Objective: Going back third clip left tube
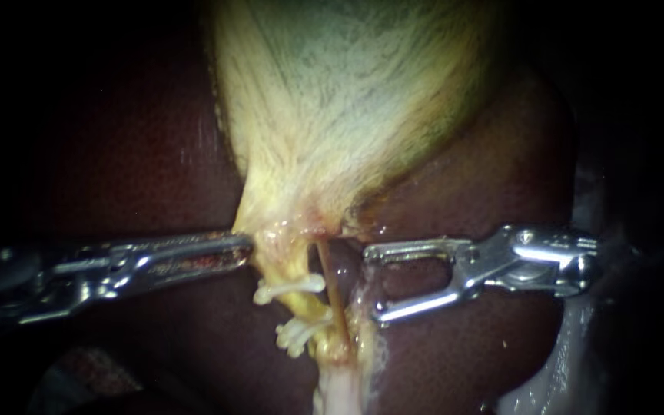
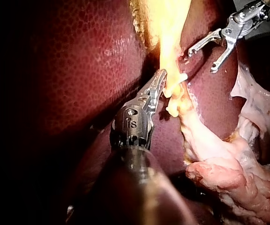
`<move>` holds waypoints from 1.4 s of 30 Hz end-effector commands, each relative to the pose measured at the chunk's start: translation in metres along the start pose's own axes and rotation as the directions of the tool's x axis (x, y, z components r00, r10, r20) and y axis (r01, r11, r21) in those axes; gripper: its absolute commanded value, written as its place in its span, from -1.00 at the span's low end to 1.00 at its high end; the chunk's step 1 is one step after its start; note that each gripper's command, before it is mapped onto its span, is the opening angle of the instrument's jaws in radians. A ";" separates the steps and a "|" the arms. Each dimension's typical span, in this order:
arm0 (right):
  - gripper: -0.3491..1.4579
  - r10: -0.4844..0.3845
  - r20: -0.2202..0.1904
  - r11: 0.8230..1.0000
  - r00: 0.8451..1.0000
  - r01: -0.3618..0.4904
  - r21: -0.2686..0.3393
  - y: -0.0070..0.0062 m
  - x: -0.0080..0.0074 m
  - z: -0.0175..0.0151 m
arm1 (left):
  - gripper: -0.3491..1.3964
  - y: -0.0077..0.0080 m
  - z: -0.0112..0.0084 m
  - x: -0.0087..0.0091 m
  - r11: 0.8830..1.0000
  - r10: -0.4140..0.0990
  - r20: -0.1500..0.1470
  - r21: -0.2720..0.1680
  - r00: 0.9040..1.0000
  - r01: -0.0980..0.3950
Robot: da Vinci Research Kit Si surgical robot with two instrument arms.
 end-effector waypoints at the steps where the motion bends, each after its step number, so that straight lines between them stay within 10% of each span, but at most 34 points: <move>1: 0.05 -0.012 0.000 1.000 1.000 0.012 0.001 0.0000 0.0000 -0.0003 | -1.00 0.0000 0.0000 0.0000 1.000 0.000 0.000 0.001 1.000 0.000; 25: 0.05 -0.091 0.006 0.996 0.996 0.091 0.005 -0.0003 0.0004 -0.0016 | -1.00 0.0009 0.0066 0.0036 1.000 0.020 -0.043 -0.015 0.999 -0.020; 42: 0.05 -0.119 0.008 0.993 0.993 0.119 0.007 -0.0003 0.0005 -0.0022 | -1.00 0.0006 0.0074 0.0036 1.000 0.020 -0.049 -0.014 0.999 -0.021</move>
